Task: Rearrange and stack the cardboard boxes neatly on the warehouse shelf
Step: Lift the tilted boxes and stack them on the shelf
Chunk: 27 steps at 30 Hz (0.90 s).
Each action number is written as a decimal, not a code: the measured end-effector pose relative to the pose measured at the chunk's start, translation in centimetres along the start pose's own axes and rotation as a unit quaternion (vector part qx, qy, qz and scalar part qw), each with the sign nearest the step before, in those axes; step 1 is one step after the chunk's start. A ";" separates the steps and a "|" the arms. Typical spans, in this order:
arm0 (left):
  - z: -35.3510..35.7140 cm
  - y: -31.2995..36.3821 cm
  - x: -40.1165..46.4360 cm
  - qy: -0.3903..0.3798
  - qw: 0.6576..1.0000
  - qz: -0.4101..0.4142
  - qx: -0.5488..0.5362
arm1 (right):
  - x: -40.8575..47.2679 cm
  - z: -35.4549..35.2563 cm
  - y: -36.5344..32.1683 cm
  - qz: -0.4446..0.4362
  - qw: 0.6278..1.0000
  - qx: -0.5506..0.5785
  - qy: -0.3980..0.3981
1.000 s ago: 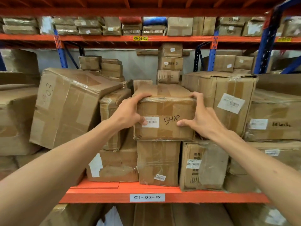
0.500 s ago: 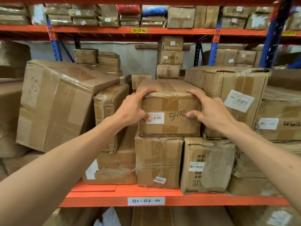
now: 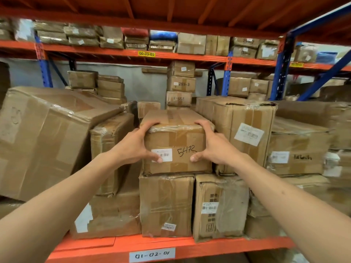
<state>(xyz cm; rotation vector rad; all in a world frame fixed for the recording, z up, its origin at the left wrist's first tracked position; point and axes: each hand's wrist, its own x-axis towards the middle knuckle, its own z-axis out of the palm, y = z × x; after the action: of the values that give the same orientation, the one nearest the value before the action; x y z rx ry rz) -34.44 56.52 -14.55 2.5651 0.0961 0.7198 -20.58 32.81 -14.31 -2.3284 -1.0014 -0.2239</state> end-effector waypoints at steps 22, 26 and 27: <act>1.3 0.4 0.0 -0.004 0.998 -0.058 0.013 | -0.4 0.6 0.2 -0.002 1.000 0.021 0.016; 1.9 1.2 -0.7 0.018 0.995 -0.089 0.041 | -1.1 0.7 -0.1 0.003 1.000 0.022 0.022; 2.1 1.5 -0.9 0.023 0.994 -0.098 0.051 | -1.3 0.7 -0.1 0.002 1.000 0.020 0.023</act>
<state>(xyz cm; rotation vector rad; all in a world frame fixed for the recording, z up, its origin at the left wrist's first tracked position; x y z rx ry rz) -34.24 54.10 -15.89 2.5883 0.4032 0.7155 -21.64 32.53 -15.31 -2.2799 -0.9692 -0.2529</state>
